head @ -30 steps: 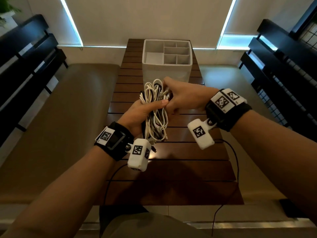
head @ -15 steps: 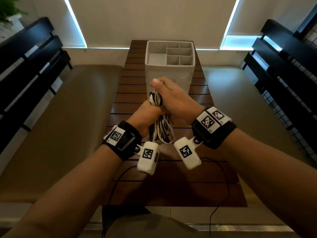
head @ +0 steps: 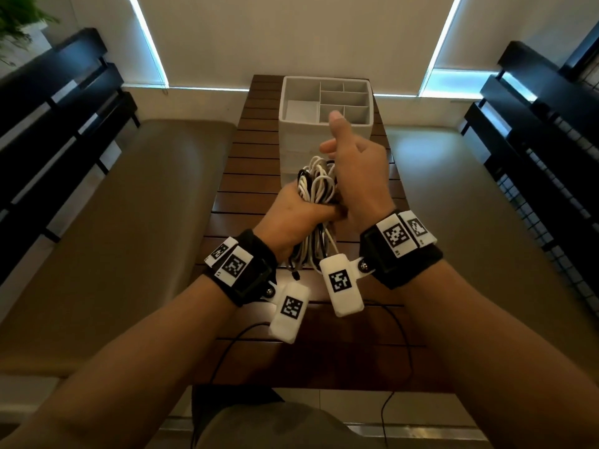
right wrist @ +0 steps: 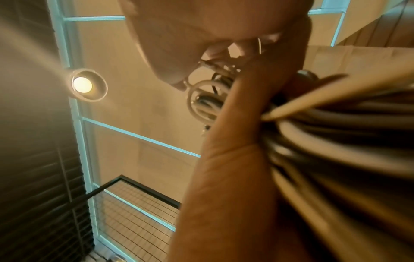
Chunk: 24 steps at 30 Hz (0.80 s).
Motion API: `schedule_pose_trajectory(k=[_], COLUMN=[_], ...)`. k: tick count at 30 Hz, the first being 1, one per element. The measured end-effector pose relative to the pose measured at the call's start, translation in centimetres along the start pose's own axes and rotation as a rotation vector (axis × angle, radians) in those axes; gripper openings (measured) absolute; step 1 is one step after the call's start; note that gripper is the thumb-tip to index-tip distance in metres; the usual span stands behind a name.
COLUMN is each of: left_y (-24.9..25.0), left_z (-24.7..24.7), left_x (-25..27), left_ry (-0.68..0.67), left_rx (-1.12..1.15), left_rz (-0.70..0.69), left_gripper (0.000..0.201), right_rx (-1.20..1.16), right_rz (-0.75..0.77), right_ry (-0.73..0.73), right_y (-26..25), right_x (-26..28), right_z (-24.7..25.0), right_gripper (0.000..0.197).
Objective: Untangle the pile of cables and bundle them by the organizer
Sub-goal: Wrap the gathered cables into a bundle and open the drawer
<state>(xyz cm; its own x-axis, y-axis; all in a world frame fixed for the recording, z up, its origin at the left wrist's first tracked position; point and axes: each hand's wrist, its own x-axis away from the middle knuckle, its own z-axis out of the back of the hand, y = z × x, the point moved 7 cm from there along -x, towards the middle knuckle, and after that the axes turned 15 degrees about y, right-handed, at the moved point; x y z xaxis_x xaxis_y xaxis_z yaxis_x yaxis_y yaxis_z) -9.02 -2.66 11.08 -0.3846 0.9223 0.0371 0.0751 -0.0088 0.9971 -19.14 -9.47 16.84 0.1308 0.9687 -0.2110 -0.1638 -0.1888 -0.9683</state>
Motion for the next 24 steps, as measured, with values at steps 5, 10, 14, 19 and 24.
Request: schedule_pose_trajectory(k=[5,10,14,19,24], left_y=[-1.2,-2.2,-2.3,-2.6,-2.3], left_z=[0.4,-0.8,-1.0,-1.2,-0.9], left_x=[0.1,0.8,0.6,0.3,0.3], left_ry=[-0.021,-0.131,-0.113,-0.026,0.0], left_rx=[-0.021,0.019,0.079,0.036,-0.084], left_rz=[0.069,0.205,0.262,0.246,0.173], left_gripper=[0.033,0.031,0.028,0.014,0.021], right_rx=[-0.049,-0.129,-0.107,0.04,-0.051], right_rz=[-0.2,-0.239,-0.17,0.047,-0.051], right_ry=[-0.253,-0.729,-0.698,-0.532,-0.361], right_y=[1.9,0.5,-0.6,-1.4,-0.2], right_x=[-1.1,1.9,1.7,2.0,1.4], right_z=[-0.4,-3.2,-2.9,-3.9,-4.2], right_gripper=[0.063,0.068,0.065,0.055,0.038])
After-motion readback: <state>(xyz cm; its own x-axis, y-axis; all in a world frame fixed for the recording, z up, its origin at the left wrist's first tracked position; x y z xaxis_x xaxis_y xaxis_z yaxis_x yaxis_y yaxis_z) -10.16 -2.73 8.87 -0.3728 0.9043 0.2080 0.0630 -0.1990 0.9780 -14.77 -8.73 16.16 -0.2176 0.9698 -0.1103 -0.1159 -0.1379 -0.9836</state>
